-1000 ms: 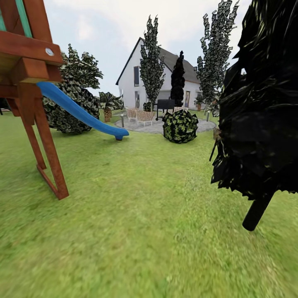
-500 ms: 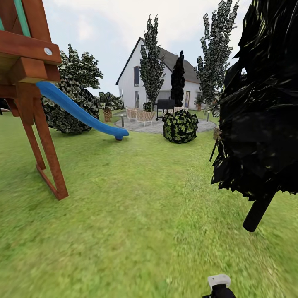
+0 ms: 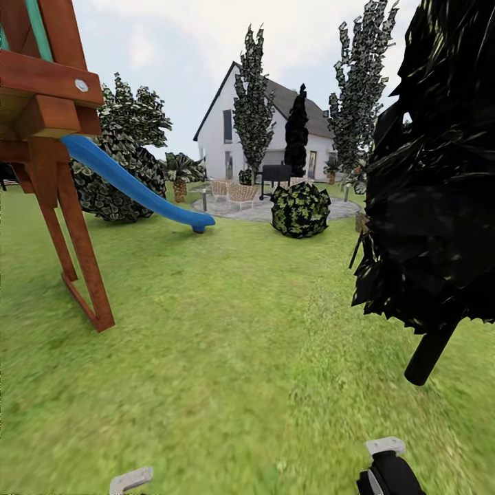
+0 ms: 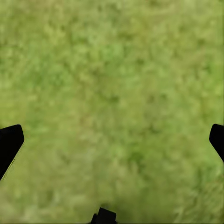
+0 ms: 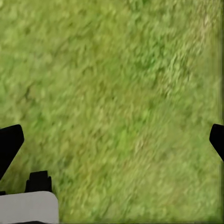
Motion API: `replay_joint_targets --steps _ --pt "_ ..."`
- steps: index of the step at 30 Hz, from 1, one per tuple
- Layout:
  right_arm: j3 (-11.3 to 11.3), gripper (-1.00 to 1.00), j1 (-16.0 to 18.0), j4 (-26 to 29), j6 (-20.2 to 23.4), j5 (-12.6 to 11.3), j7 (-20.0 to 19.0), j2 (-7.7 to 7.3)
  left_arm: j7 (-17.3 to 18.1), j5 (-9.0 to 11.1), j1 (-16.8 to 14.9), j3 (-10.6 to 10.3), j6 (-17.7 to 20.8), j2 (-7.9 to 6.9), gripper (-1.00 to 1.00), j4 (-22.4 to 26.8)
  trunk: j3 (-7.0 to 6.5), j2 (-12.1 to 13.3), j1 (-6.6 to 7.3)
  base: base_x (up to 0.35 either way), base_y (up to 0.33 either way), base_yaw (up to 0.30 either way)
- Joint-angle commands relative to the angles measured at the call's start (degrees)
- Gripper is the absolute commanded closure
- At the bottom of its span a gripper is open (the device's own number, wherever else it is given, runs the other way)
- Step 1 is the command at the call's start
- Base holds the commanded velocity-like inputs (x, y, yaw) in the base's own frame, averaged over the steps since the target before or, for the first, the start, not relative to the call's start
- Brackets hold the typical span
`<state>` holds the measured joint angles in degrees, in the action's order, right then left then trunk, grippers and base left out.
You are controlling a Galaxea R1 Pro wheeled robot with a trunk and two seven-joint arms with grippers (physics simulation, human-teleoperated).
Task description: Take the three Easter eggs out of the wicker basket on the lawn in the garden, then place them on the lawn next to a single tree (choose any tree) so that all three eggs are next to the same tree and none are left in the basket.
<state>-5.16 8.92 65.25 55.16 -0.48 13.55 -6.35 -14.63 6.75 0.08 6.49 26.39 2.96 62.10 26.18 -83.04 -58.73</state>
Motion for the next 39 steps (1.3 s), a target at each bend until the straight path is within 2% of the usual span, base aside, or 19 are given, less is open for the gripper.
replay_joint_targets --steps 1,8,14,17,20,22,24,29,32,34,36,39 --pt "-0.1 -1.00 0.0 0.2 0.3 0.0 0.2 -0.24 -0.4 0.6 0.0 0.1 0.1 -0.01 -1.00 0.3 0.06 0.0 0.00 0.000 0.000 0.028" --pt "-0.8 -1.00 0.0 0.2 0.3 1.1 0.5 -0.03 0.2 1.3 0.0 1.1 0.8 -1.29 -1.00 0.3 0.07 0.0 0.00 0.191 0.049 0.017" --pt "-2.9 -1.00 0.0 0.4 0.5 6.1 0.4 0.00 0.3 1.1 0.0 0.6 1.0 -1.24 -1.00 0.5 0.07 0.0 0.00 0.317 0.128 0.005" --pt "-4.7 -1.00 0.0 0.5 0.4 6.4 0.4 0.16 0.3 1.3 0.0 0.8 2.6 -1.36 -1.00 0.8 0.07 0.0 0.00 0.322 0.138 0.001" --pt "-7.7 -1.00 0.0 0.3 0.6 6.1 0.2 0.30 0.3 1.4 0.0 0.7 4.4 -1.18 -1.00 0.9 0.07 0.0 0.00 0.322 0.130 0.000" --pt "-8.6 -1.00 0.0 0.5 0.7 6.0 0.2 0.19 0.3 1.3 0.0 0.4 4.6 -0.94 -1.00 0.8 0.07 0.0 0.00 0.322 0.097 0.000" --pt "-8.1 -1.00 0.0 1.9 0.7 6.0 0.2 -0.17 0.3 1.3 0.0 0.0 4.4 -0.84 -1.00 1.3 0.07 0.0 0.00 0.322 0.098 0.000" --pt "-2.4 -1.00 0.0 6.4 0.8 5.8 0.1 0.22 0.3 1.3 0.0 -0.3 4.1 -0.89 -1.00 0.9 0.07 0.0 0.00 0.323 0.058 0.000" --pt "-2.0 -1.00 0.0 6.3 0.8 5.6 0.0 0.40 0.3 1.4 0.0 -0.1 4.1 -1.12 -1.00 0.8 0.07 0.0 0.00 0.316 0.136 0.000" --pt "-1.3 -1.00 0.0 3.3 0.3 5.3 -0.1 0.77 0.2 1.2 0.0 0.0 4.1 -1.26 -1.00 0.7 0.07 0.0 0.00 0.299 0.203 0.000" --pt "-1.2 -1.00 0.0 2.9 0.2 5.3 0.0 0.81 0.2 1.1 0.0 0.0 4.1 -1.28 -1.00 0.6 0.07 0.0 0.00 0.296 0.213 0.000" --pt "-2.0 -1.00 0.0 2.6 0.3 5.4 0.0 1.99 0.2 1.1 0.0 -0.2 4.1 -0.93 -1.00 0.5 0.07 0.0 0.00 0.294 0.214 0.000"
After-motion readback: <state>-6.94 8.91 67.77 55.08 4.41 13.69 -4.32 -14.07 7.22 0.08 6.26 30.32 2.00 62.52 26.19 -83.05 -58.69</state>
